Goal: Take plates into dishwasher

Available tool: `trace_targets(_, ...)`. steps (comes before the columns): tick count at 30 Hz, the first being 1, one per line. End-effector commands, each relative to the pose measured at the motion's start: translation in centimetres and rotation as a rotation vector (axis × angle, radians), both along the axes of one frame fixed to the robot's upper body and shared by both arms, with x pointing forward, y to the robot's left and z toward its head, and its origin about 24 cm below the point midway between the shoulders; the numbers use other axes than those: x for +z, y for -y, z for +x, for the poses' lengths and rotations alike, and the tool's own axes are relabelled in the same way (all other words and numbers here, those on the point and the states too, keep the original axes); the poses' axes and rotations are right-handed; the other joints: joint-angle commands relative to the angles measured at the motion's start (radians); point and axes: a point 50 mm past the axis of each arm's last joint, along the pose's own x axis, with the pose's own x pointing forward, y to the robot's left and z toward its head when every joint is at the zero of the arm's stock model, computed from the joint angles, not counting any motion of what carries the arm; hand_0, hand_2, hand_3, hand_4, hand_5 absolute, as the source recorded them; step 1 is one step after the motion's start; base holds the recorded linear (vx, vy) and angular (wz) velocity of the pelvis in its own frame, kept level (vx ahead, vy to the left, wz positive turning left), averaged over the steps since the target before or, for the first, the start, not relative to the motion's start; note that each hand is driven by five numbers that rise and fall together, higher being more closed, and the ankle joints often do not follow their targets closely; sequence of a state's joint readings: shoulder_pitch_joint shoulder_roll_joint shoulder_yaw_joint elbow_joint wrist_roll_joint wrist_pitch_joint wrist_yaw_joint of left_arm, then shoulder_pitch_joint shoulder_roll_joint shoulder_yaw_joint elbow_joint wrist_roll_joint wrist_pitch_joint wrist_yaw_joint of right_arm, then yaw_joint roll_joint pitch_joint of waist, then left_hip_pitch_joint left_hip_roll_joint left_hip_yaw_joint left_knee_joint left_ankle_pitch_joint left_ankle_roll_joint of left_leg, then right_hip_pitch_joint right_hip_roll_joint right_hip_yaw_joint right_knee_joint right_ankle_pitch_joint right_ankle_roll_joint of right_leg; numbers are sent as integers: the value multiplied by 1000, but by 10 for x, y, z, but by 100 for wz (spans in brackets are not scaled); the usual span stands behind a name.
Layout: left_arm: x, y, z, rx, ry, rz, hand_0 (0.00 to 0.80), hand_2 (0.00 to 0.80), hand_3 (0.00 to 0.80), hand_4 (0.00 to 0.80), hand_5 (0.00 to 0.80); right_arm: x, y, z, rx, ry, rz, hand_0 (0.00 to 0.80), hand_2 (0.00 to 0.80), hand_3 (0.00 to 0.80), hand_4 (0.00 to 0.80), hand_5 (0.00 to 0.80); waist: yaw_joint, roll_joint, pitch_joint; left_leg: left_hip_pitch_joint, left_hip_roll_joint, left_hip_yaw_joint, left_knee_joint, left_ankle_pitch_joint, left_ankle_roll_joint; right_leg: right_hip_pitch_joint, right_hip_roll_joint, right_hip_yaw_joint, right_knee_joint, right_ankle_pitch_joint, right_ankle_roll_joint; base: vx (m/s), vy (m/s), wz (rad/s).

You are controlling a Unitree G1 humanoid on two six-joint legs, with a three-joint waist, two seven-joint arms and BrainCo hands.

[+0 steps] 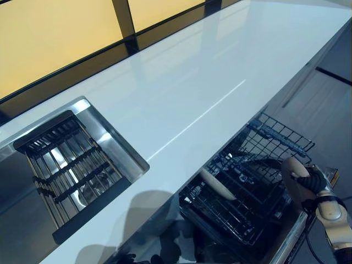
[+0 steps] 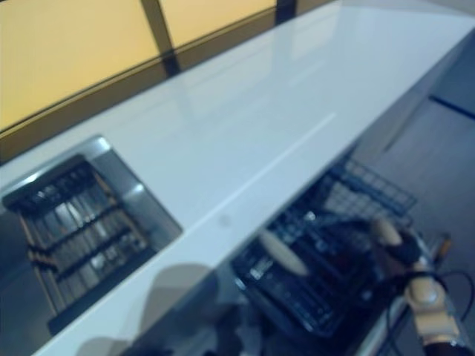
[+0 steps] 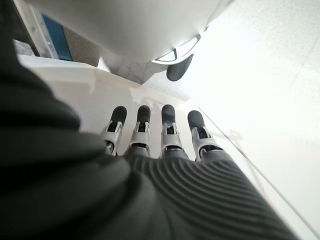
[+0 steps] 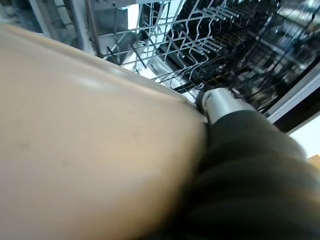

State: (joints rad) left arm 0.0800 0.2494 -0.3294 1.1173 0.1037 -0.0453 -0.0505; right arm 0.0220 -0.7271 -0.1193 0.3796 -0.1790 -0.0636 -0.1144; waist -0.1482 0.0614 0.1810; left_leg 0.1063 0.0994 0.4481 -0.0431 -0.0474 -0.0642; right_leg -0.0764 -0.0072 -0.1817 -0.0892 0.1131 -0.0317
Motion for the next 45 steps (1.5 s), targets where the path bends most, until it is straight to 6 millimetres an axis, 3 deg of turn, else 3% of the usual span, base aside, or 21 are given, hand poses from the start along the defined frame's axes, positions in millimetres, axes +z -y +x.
trace_targets(1, 22, -11, 66, -16, 211, 35, 0, 0, 0, 0, 0, 26, -17, 32, 132, 88, -103, 800, 800, 800, 800, 800, 13, -37, -23, -67, 21, -71, -33, 110, -19, 61, -111, -25, 96, -107, 113, -37, 8, 5)
trace_targets(11, 25, -8, 74, -44, 223, 38, 0, 0, 0, 0, 0, 47, -47, 53, 245, 148, -147, 800, 800, 800, 800, 800, 28, -42, -11, -75, 16, -91, -37, 111, -17, 54, -115, -36, 103, -109, 116, -8, -3, 8)
trace_targets(20, 25, -8, 77, -54, 225, 40, 0, 0, 0, 0, 0, 56, -62, 65, 283, 169, -137, 800, 800, 800, 800, 800, 39, -44, -2, -76, 11, -102, -37, 109, -13, 52, -117, -40, 109, -109, 117, 5, -1, 6)
trace_targets(32, 35, -9, 98, -84, 269, 57, 0, 0, 0, 0, 0, 35, -58, 80, 258, -13, -201, 800, 800, 800, 800, 800, 71, -43, 38, -109, 6, -134, -37, 116, -10, 24, -121, -54, 129, -109, 118, -25, -20, 4)
trace_targets(45, 50, -7, 126, -126, 353, 39, 0, 0, 0, 0, 0, 11, -53, 91, 199, -157, -224, 800, 800, 800, 800, 800, 104, -11, 95, -154, -15, -182, -44, 128, -5, -16, -133, -62, 146, -104, 118, -49, -13, 9)
